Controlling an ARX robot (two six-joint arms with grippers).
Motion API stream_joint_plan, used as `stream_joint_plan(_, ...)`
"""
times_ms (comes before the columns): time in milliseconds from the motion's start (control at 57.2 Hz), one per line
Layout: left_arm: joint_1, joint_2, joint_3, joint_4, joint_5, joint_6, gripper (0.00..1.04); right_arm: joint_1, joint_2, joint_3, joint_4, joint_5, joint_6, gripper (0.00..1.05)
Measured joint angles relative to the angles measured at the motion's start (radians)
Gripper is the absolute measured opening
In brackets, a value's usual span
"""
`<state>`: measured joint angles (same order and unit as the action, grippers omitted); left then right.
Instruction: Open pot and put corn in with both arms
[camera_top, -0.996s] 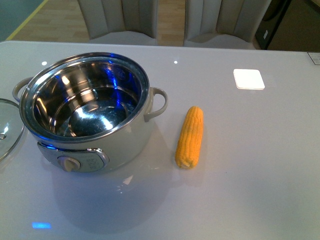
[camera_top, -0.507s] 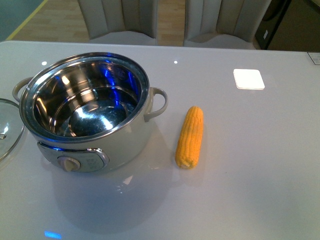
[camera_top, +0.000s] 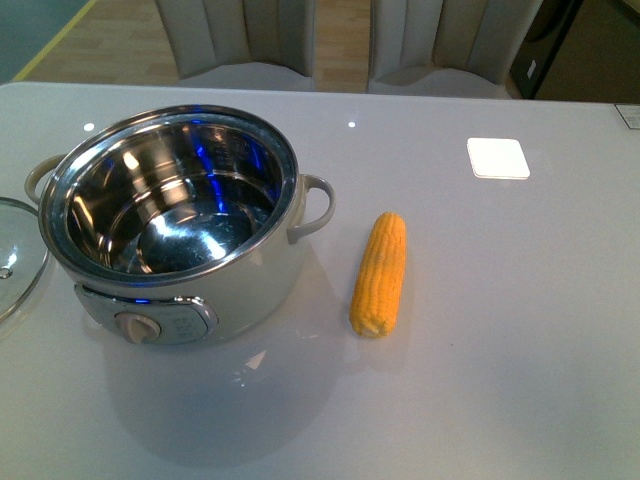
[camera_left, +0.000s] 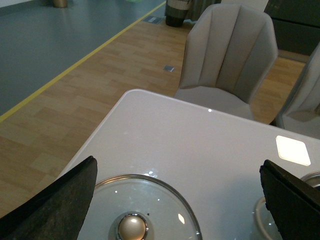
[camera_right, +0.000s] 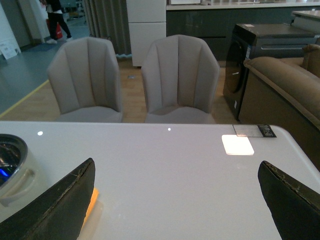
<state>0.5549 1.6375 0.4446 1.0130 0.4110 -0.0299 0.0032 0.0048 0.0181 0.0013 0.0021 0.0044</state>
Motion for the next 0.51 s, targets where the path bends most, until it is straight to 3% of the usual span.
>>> stream_joint_plan(227, -0.108, -0.308, -0.112, -0.173, -0.121, -0.077, 0.98, 0.0, 0.0, 0.0, 0.0, 0.0, 0.0, 0.96)
stream_joint_plan(314, -0.131, -0.372, -0.138, -0.204, -0.114, -0.083, 0.96, 0.0, 0.0, 0.0, 0.0, 0.0, 0.0, 0.96)
stream_joint_plan(402, -0.175, -0.437, -0.219, -0.074, -0.063, -0.027, 0.8, 0.0, 0.0, 0.0, 0.0, 0.0, 0.0, 0.96)
stream_joint_plan(507, -0.235, -0.535, -0.277, -0.089, -0.099, 0.004, 0.62, 0.0, 0.0, 0.0, 0.0, 0.0, 0.0, 0.96)
